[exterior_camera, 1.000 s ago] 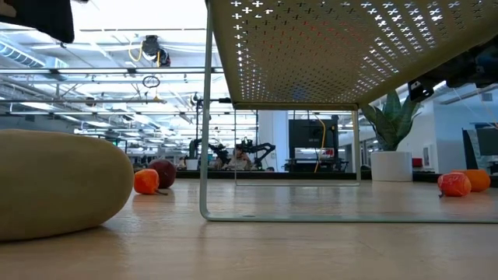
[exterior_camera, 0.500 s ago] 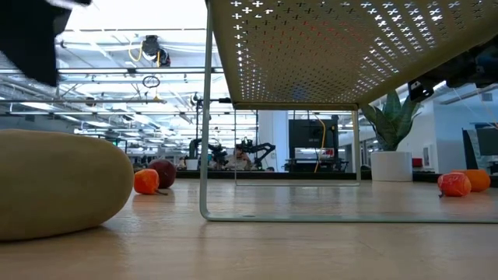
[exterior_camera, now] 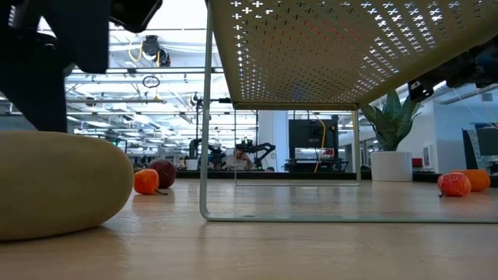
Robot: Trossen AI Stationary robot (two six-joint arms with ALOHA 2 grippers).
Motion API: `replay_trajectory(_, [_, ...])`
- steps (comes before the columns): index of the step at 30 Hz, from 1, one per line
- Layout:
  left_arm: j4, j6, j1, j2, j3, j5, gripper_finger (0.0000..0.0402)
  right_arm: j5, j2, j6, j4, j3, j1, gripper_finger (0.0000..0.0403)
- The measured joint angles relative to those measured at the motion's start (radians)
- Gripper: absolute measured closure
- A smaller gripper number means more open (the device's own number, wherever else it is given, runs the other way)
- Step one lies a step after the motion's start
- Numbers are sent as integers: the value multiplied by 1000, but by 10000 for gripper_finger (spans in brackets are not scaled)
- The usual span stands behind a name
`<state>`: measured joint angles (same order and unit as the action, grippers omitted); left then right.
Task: Pick & Place Fruit
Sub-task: Put the kiwi into the red strainer bowl on the shelf
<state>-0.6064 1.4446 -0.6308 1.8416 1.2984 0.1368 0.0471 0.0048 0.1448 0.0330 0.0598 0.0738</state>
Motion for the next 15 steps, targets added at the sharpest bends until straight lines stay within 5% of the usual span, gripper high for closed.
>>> replay_trajectory(15, [37,-44,2,98,1,-88,53,0,0,-3,-6,0,0,403])
